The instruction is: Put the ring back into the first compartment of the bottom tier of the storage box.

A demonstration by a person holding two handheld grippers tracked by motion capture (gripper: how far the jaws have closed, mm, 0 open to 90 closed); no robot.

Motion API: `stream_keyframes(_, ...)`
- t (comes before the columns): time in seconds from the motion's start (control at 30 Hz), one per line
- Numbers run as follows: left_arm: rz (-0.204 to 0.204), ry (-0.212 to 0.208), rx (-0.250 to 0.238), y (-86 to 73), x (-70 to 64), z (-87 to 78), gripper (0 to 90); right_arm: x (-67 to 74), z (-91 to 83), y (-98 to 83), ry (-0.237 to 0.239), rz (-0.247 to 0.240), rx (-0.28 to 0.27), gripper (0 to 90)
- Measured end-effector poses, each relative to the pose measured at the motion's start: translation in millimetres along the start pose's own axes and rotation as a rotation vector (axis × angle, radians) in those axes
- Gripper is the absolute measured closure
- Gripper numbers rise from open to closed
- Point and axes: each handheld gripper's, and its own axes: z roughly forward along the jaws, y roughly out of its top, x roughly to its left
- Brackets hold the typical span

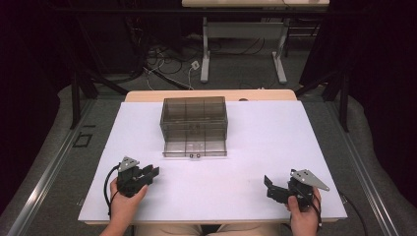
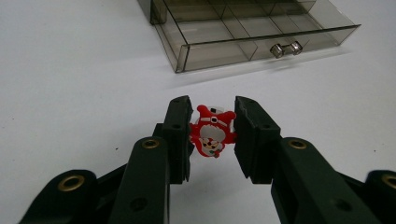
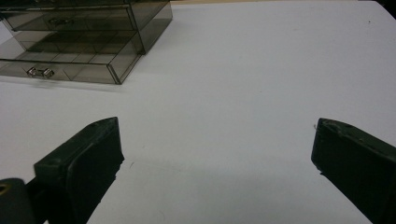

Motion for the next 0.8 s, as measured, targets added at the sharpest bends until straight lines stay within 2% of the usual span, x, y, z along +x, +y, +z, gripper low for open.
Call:
stream_keyframes(0.3, -0.01, 0.013, -0.036, 1.2, 1.6, -3.3, 67.6, -0.3, 0.0, 0.1, 0.001, -0.002, -0.001, 1.7)
stream_keyframes(0.33, -0.011, 0.006, -0.028, 1.7, 2.1, -4.5, 67.6, -0.3, 0.0, 0.1, 0.001, -0.002, -0.001, 1.7)
stream_keyframes(0.8, -0.009, 0.001, -0.067, 4.0, -0.9, -10.8, 68.3, -0.1, 0.4, 0.0, 0.001, -0.001, -0.004, 1.9)
